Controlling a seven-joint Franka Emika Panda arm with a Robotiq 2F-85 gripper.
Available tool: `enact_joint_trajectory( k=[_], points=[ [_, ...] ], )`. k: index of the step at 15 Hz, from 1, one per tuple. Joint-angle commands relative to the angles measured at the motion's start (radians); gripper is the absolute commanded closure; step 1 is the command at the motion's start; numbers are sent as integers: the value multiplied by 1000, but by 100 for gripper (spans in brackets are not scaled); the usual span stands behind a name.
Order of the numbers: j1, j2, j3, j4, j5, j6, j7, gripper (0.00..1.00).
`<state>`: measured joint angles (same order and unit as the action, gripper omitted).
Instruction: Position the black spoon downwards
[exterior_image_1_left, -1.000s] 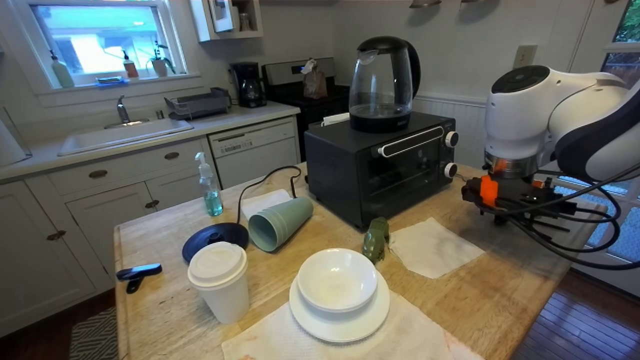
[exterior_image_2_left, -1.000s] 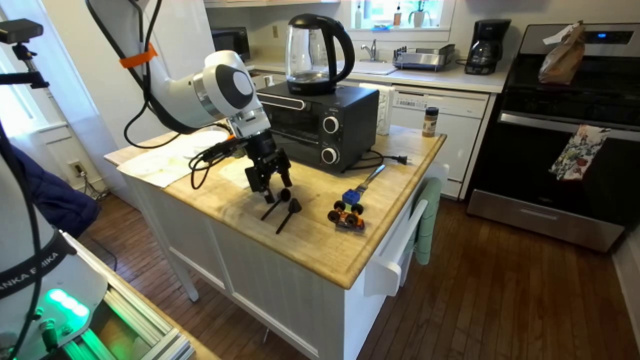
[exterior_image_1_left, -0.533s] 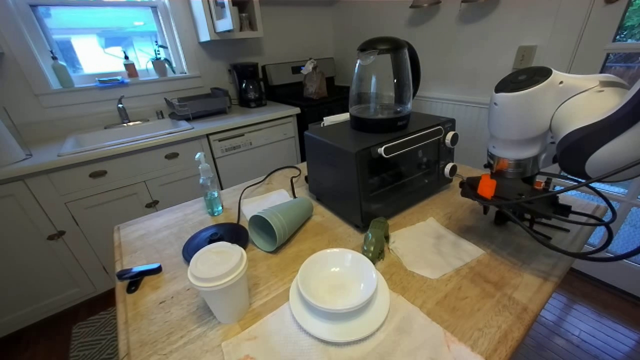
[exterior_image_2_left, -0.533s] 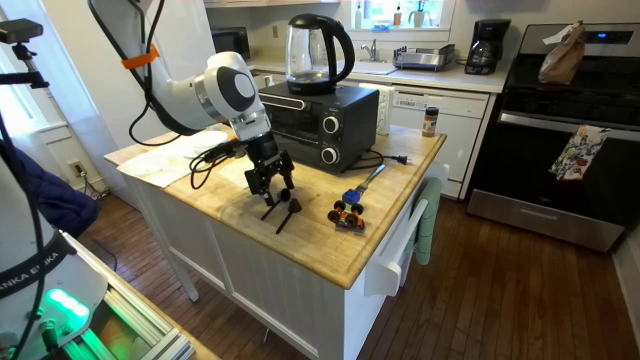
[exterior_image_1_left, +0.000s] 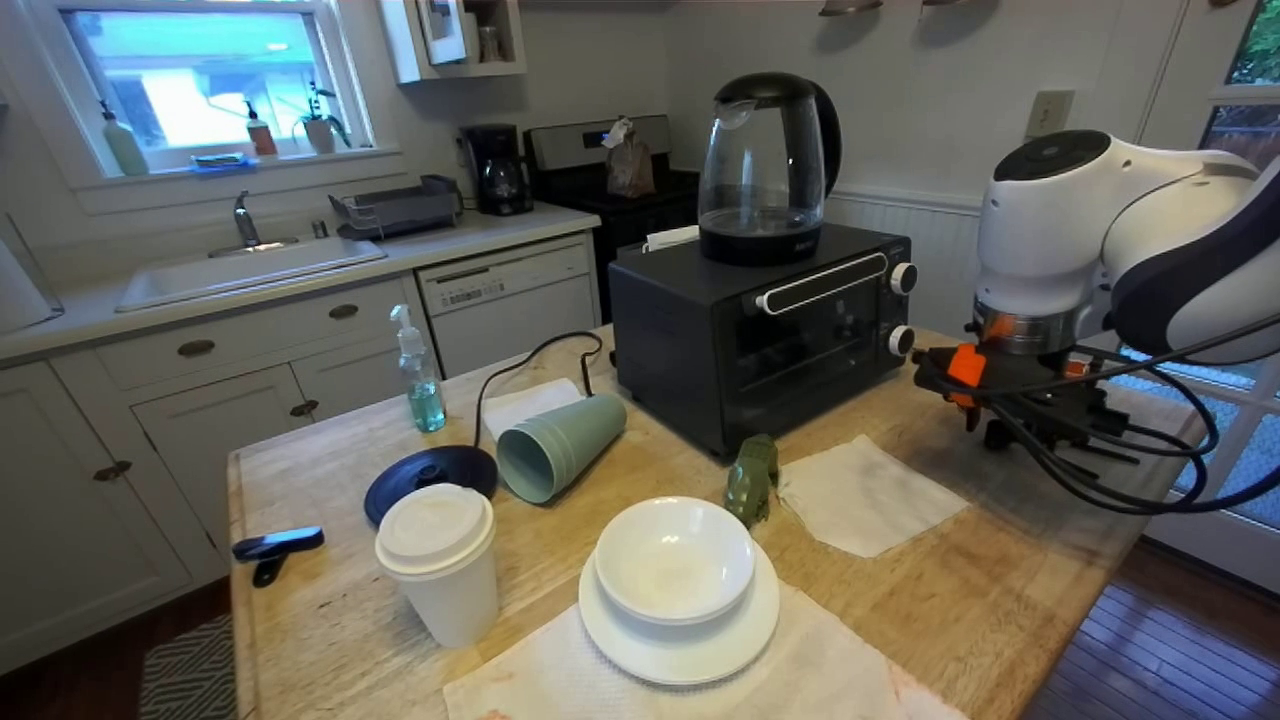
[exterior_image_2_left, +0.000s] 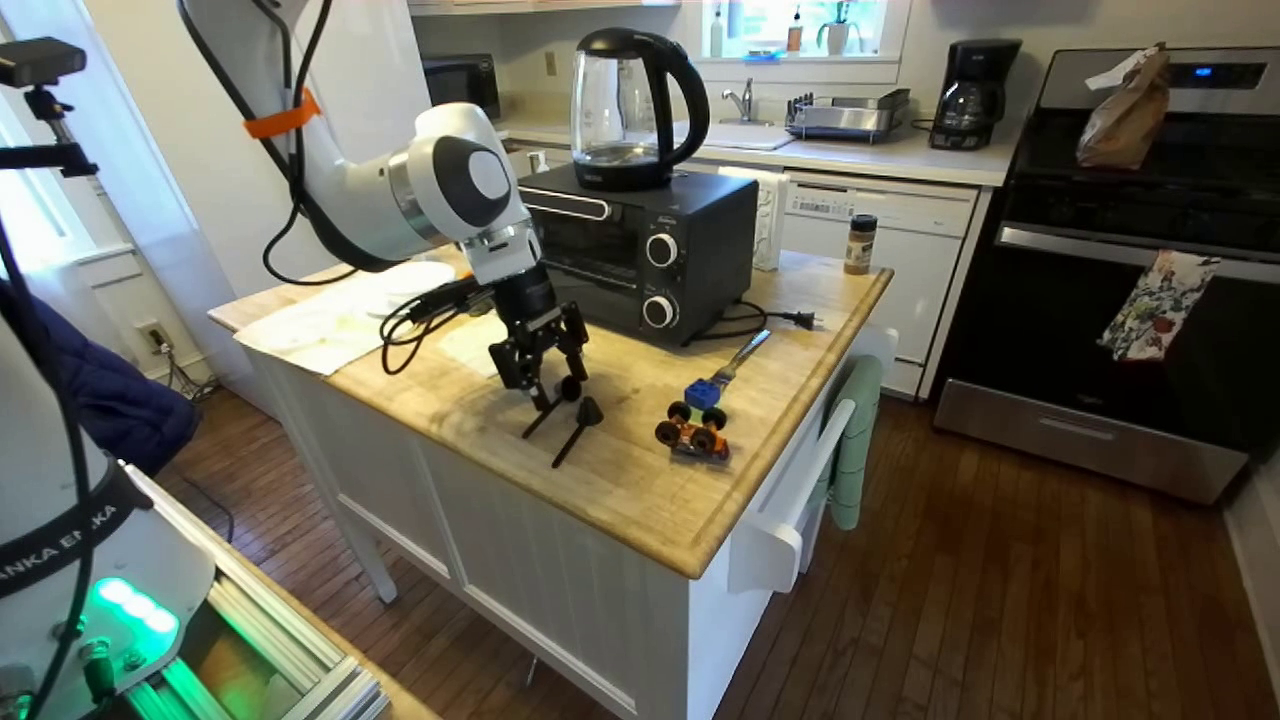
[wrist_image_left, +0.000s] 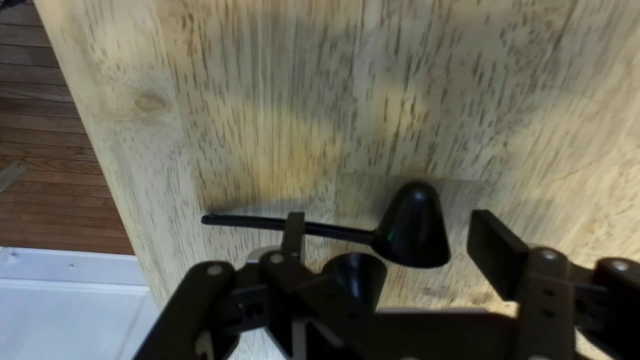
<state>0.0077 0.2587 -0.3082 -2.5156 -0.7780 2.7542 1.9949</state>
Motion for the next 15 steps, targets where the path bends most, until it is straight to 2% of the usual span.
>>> enact_joint_trajectory(
  k=[1,6,11,15],
  points=[
    [-13,7,27,-10,41,41,0,21],
    [-5,11,53,-7,69,54,-24,32],
    [-3,8,63,-6,99,52,-47,32],
    [3,10,58,-4,98,45,-74,39]
  ],
)
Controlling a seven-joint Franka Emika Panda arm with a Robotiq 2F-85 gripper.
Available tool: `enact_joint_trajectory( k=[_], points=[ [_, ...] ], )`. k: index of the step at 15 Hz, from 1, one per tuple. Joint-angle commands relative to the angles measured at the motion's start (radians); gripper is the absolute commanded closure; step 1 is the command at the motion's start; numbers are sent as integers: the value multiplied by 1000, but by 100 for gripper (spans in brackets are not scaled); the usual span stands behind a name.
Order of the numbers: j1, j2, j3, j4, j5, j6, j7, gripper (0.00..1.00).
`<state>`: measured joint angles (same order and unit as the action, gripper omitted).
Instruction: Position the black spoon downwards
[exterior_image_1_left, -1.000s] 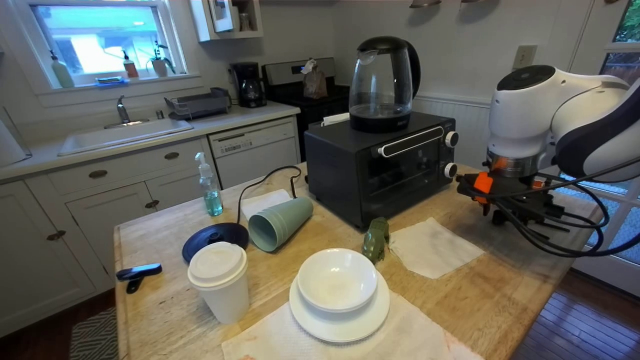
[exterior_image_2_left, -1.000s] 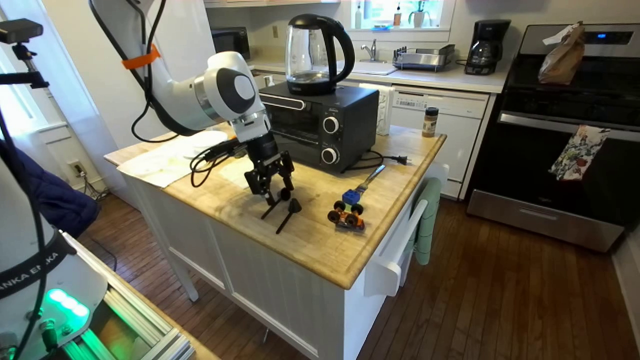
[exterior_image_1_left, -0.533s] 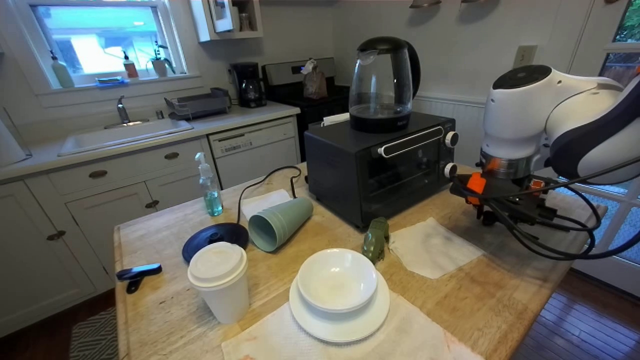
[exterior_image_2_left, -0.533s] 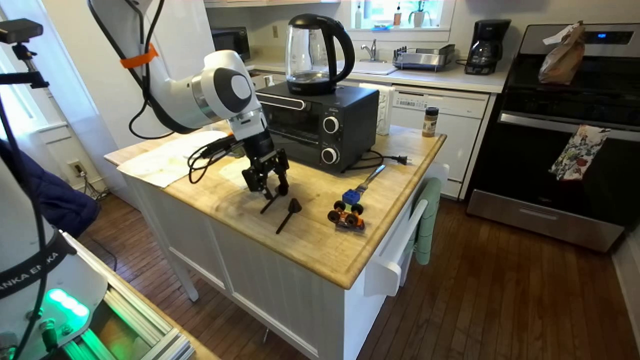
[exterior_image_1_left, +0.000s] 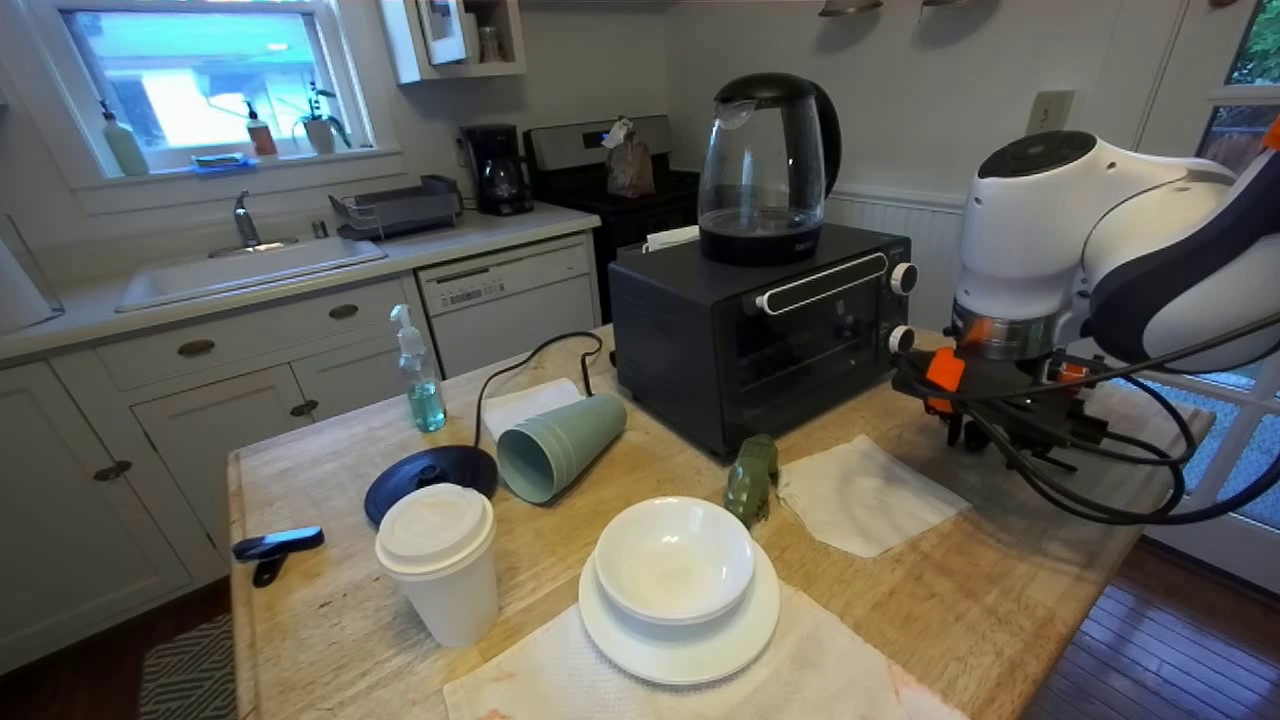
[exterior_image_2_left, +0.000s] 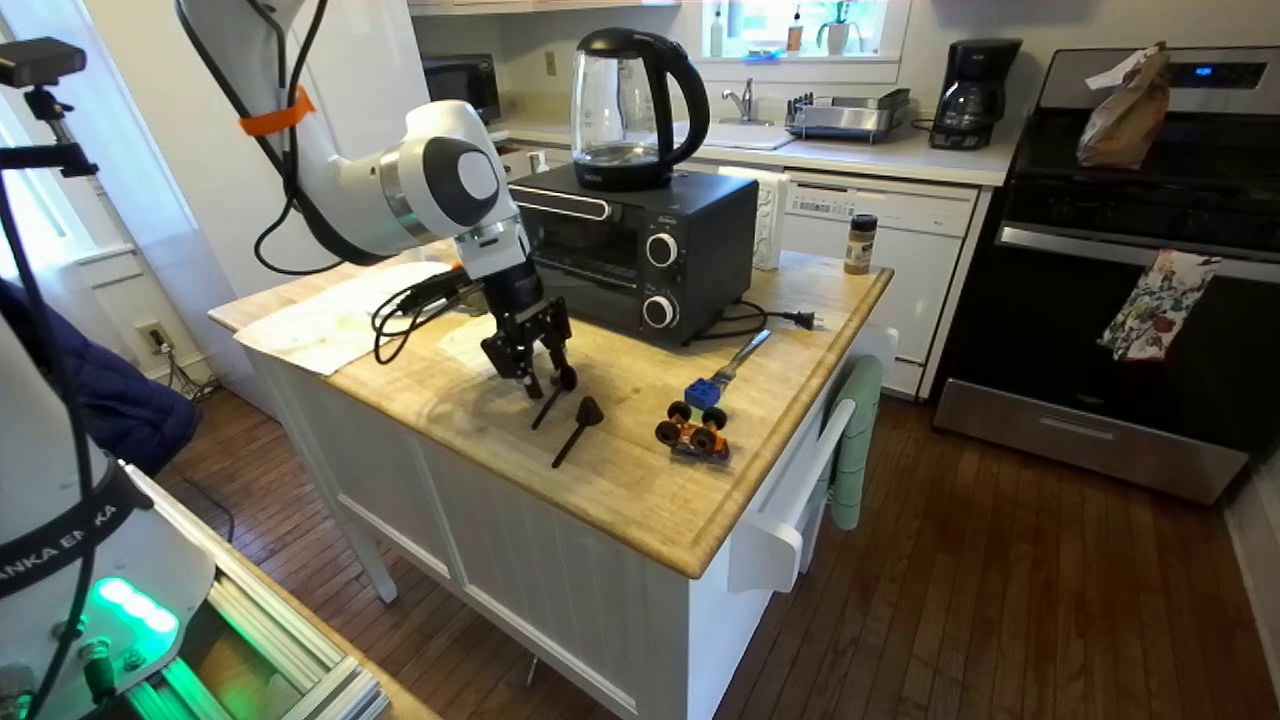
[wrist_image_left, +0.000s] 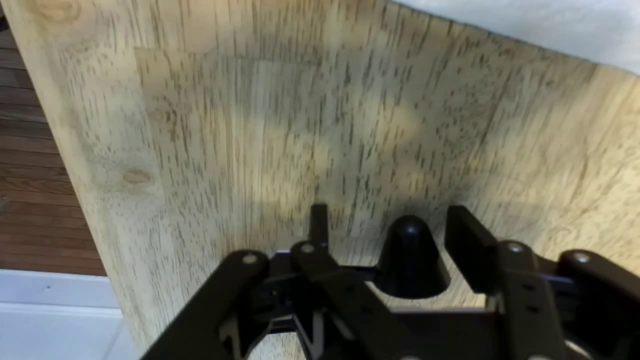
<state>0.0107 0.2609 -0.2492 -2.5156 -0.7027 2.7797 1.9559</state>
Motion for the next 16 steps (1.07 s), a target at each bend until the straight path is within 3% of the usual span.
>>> enact_joint_trajectory(
  k=[1,8,16],
  points=[
    [-1,5,-7,-3,14,26,-39,37],
    [-6,5,-21,9,-42,52,-91,29],
    [-17,15,-46,4,-60,44,-145,31]
  ],
)
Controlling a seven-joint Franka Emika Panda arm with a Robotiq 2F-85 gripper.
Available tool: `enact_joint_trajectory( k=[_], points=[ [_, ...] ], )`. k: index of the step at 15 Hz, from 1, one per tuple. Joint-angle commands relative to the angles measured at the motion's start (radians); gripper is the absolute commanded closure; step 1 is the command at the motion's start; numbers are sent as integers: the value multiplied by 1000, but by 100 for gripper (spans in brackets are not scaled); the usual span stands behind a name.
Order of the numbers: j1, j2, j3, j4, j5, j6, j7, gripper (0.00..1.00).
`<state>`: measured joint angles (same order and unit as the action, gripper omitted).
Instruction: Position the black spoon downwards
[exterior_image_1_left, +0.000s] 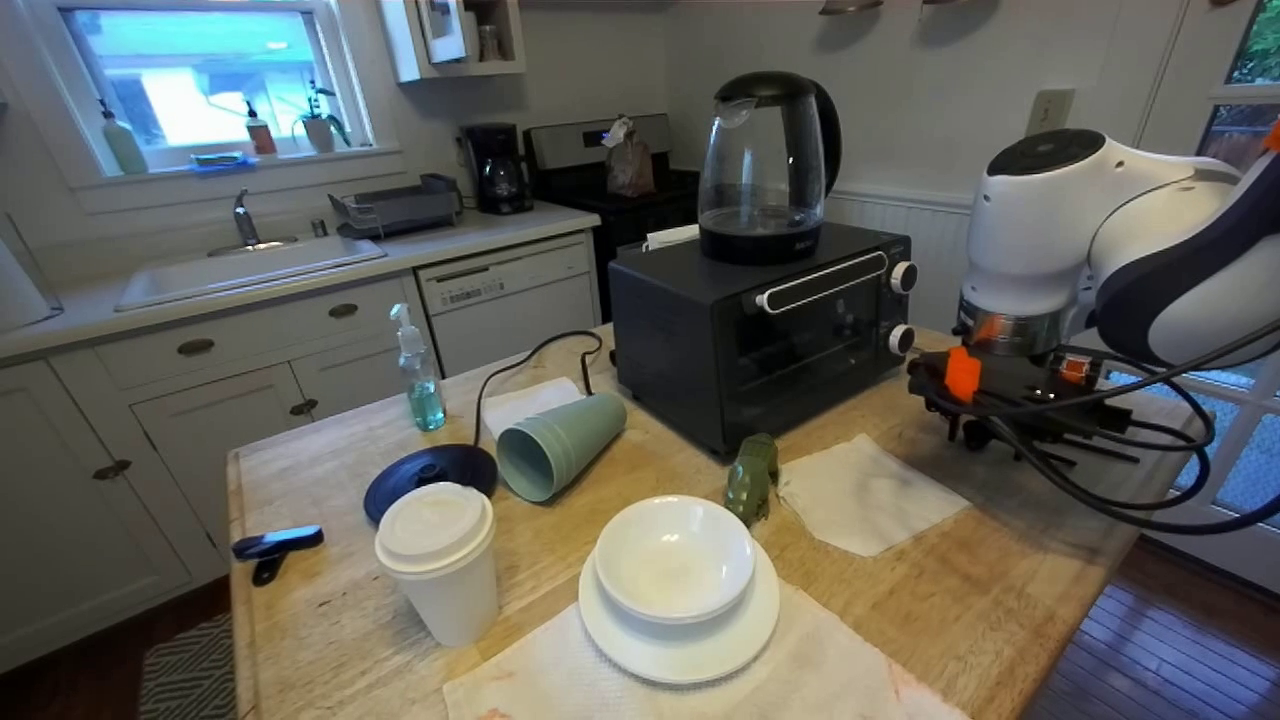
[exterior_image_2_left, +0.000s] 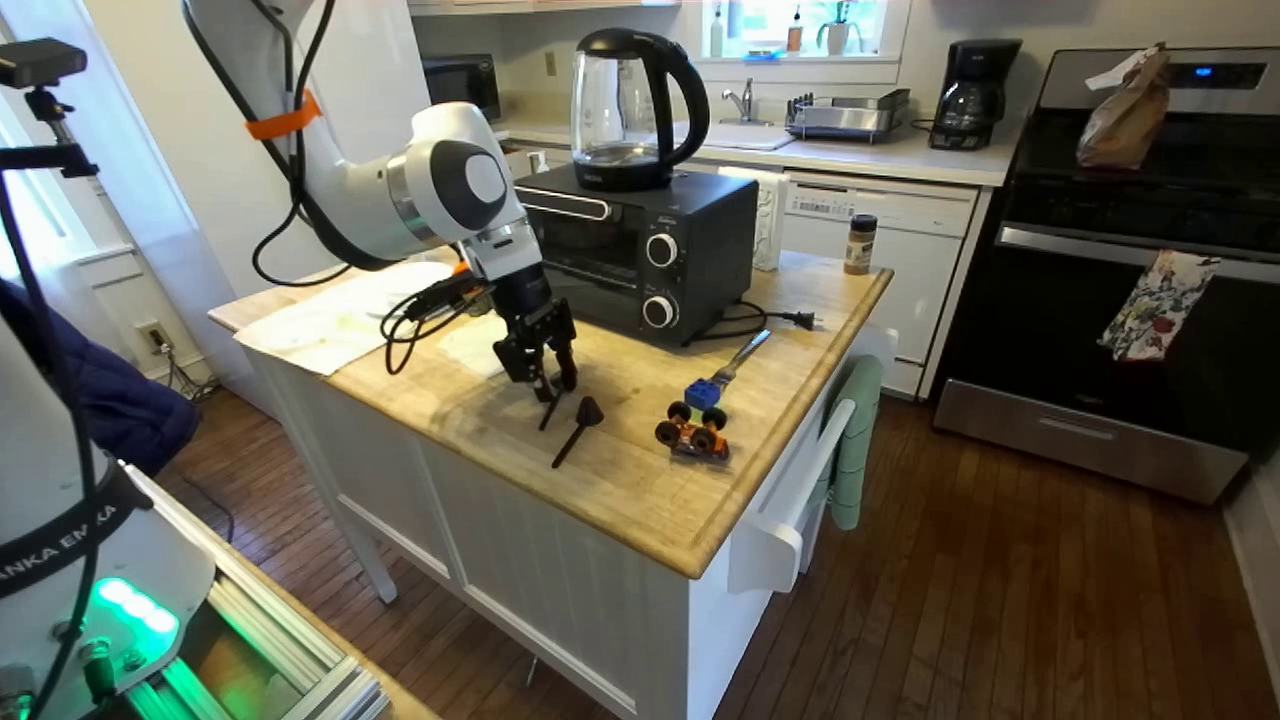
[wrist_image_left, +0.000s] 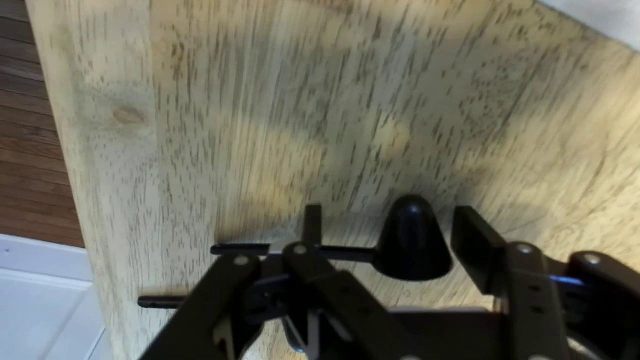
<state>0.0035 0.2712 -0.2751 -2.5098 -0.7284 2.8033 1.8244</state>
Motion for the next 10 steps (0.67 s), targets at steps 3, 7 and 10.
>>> enact_joint_trajectory(
  k=[3,7,10],
  points=[
    [-10,-3,-41,-3,-44,21,-28,30],
    [-5,5,-47,-3,-43,36,-49,32],
    [-2,6,-45,-1,-43,45,-62,45]
  ],
)
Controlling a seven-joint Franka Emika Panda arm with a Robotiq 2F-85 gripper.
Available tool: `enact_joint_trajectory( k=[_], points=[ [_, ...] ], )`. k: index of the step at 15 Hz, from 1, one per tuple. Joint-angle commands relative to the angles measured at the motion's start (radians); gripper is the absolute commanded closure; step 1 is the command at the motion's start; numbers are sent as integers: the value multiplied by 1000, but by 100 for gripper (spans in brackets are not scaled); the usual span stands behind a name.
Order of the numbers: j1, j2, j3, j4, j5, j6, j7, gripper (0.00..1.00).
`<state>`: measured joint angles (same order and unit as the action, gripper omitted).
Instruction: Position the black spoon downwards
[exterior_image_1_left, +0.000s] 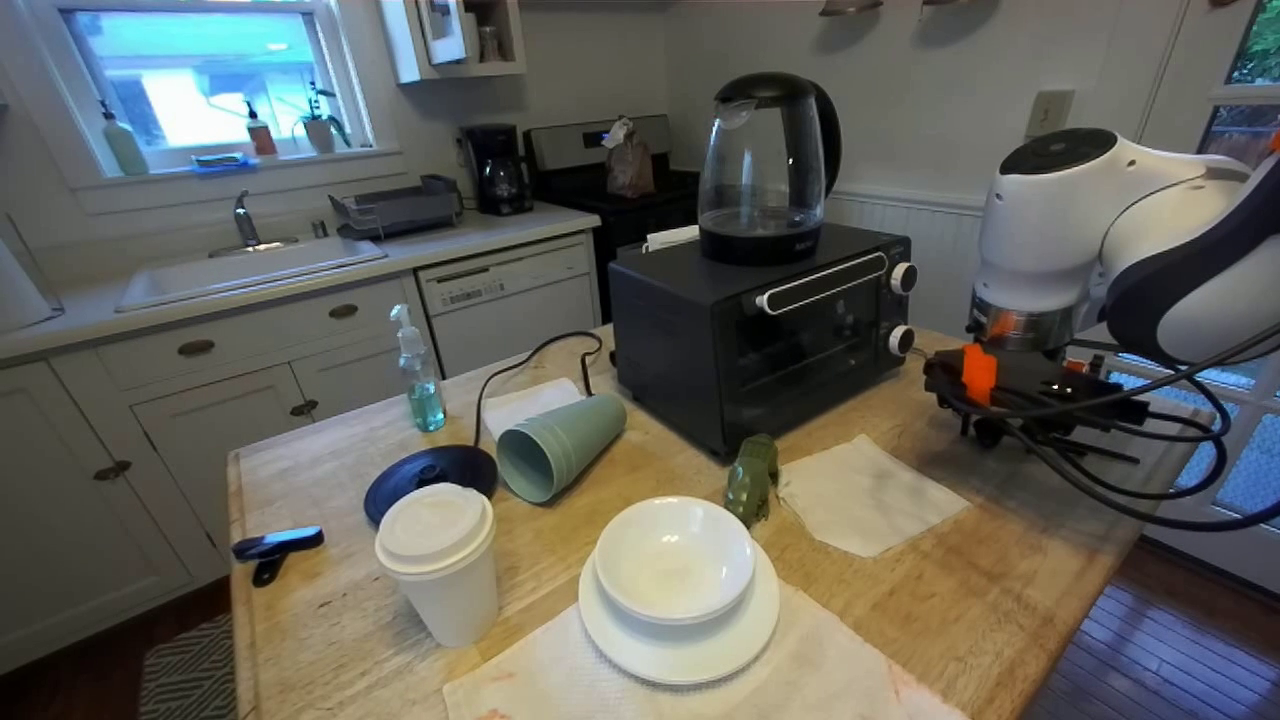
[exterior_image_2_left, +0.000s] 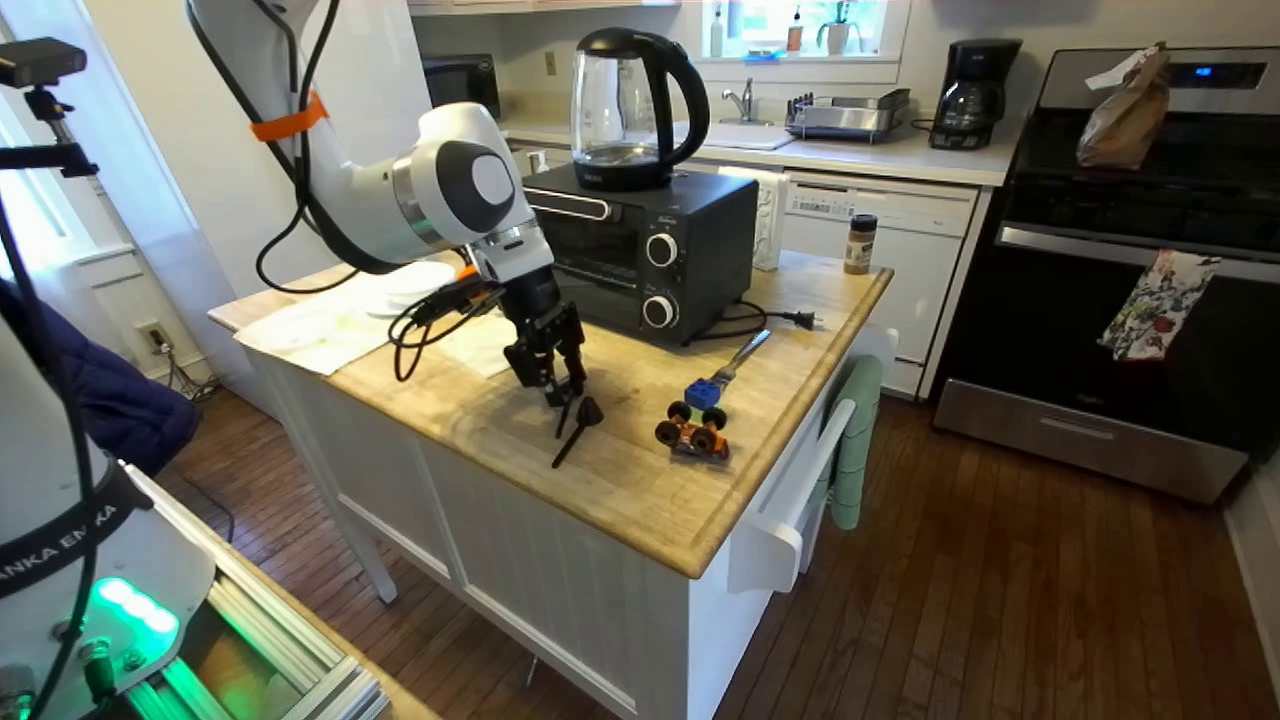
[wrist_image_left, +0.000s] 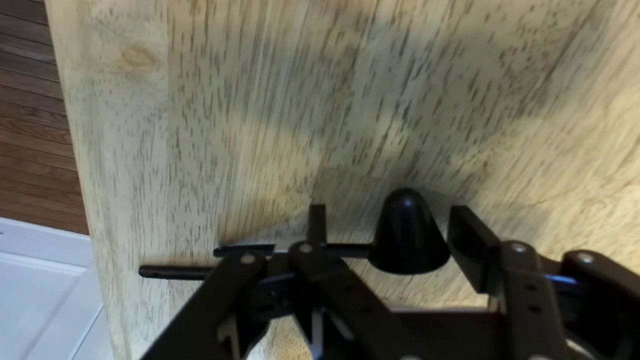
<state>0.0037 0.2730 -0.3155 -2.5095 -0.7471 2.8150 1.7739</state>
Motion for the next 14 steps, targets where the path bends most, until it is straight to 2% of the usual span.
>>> enact_joint_trajectory(
  k=[1,3,4,5,7,12,14],
  points=[
    [-2,4,-5,-1,-23,35,-15,50],
    [-2,4,-5,-1,-22,38,-23,50],
    [-3,4,-6,-1,-20,38,-26,55],
    [-3,5,-6,-2,-19,38,-28,54],
    [-8,5,-3,-4,-11,41,-34,59],
    [-44,-3,18,-23,52,64,-90,58],
    [-71,-3,35,-34,101,79,-130,63]
  ],
)
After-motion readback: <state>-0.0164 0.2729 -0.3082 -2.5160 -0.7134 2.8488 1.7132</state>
